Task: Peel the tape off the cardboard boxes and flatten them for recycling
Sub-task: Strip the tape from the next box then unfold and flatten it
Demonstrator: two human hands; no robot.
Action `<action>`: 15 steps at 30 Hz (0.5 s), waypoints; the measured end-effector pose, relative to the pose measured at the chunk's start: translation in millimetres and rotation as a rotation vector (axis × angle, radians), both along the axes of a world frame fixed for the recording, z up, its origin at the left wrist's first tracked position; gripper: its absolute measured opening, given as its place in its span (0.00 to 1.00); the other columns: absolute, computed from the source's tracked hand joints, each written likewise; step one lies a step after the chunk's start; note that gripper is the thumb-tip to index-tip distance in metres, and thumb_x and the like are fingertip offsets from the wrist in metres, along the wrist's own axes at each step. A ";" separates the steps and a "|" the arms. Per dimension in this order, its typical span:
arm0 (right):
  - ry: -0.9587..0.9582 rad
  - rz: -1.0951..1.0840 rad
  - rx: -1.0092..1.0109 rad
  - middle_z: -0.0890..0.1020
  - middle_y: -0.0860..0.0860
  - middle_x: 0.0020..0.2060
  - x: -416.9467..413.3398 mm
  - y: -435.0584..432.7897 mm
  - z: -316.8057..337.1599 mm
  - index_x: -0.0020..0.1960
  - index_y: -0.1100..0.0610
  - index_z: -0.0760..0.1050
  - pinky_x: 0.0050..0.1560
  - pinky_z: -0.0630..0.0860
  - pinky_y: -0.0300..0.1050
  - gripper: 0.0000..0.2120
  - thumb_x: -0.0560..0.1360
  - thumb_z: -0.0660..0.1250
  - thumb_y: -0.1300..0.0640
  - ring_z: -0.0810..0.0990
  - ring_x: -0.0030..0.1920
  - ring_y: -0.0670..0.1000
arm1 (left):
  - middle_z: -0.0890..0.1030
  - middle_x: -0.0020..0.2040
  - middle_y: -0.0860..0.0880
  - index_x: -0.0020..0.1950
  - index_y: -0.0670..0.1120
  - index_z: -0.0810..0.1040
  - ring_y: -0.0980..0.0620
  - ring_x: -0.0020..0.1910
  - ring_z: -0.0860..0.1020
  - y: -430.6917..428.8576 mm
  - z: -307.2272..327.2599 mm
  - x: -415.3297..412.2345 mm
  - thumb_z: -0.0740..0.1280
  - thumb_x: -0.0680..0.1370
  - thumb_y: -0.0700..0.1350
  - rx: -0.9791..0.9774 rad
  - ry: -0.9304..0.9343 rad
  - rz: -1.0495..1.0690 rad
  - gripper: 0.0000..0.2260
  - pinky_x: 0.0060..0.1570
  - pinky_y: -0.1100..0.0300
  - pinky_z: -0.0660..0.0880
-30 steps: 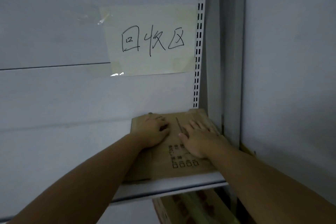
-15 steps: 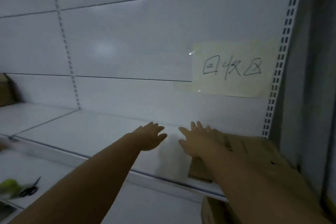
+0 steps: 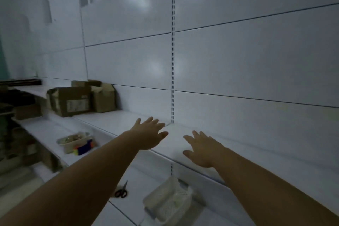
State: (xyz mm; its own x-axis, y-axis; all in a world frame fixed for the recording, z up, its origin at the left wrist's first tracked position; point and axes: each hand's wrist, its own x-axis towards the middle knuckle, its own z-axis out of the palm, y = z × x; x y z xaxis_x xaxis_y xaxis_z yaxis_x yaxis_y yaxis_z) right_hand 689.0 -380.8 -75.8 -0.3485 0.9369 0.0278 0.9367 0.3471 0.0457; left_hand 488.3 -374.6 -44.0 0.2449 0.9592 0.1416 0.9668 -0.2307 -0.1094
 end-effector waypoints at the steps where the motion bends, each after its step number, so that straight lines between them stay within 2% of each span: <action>1: 0.009 0.010 -0.018 0.43 0.56 0.77 -16.9 5.9 -0.1 0.78 0.49 0.43 0.74 0.47 0.54 0.30 0.81 0.48 0.41 0.43 0.77 0.57 | 0.52 0.79 0.48 0.78 0.50 0.52 0.48 0.77 0.46 6.8 0.7 -21.4 0.46 0.82 0.58 0.004 0.012 0.018 0.25 0.73 0.43 0.43; 6: -0.066 0.048 -0.048 0.44 0.58 0.77 -86.6 42.7 -13.1 0.78 0.50 0.43 0.74 0.45 0.53 0.30 0.81 0.49 0.40 0.43 0.76 0.57 | 0.50 0.79 0.48 0.78 0.51 0.52 0.49 0.77 0.45 34.0 -21.3 -89.7 0.47 0.82 0.58 -0.042 -0.055 0.043 0.25 0.73 0.44 0.44; 11: -0.006 0.173 -0.055 0.46 0.57 0.77 -168.3 100.0 -26.8 0.77 0.50 0.46 0.75 0.47 0.55 0.30 0.80 0.49 0.40 0.45 0.77 0.56 | 0.47 0.79 0.49 0.78 0.52 0.51 0.50 0.77 0.43 66.4 -36.9 -156.4 0.48 0.82 0.58 -0.085 -0.020 0.078 0.25 0.73 0.46 0.42; 15: 0.000 0.239 -0.046 0.45 0.58 0.77 -221.9 156.2 -36.7 0.77 0.50 0.46 0.75 0.45 0.55 0.30 0.80 0.49 0.41 0.43 0.77 0.57 | 0.48 0.79 0.49 0.78 0.52 0.52 0.49 0.77 0.44 107.0 -25.4 -218.3 0.48 0.82 0.58 -0.103 -0.009 0.189 0.25 0.74 0.45 0.44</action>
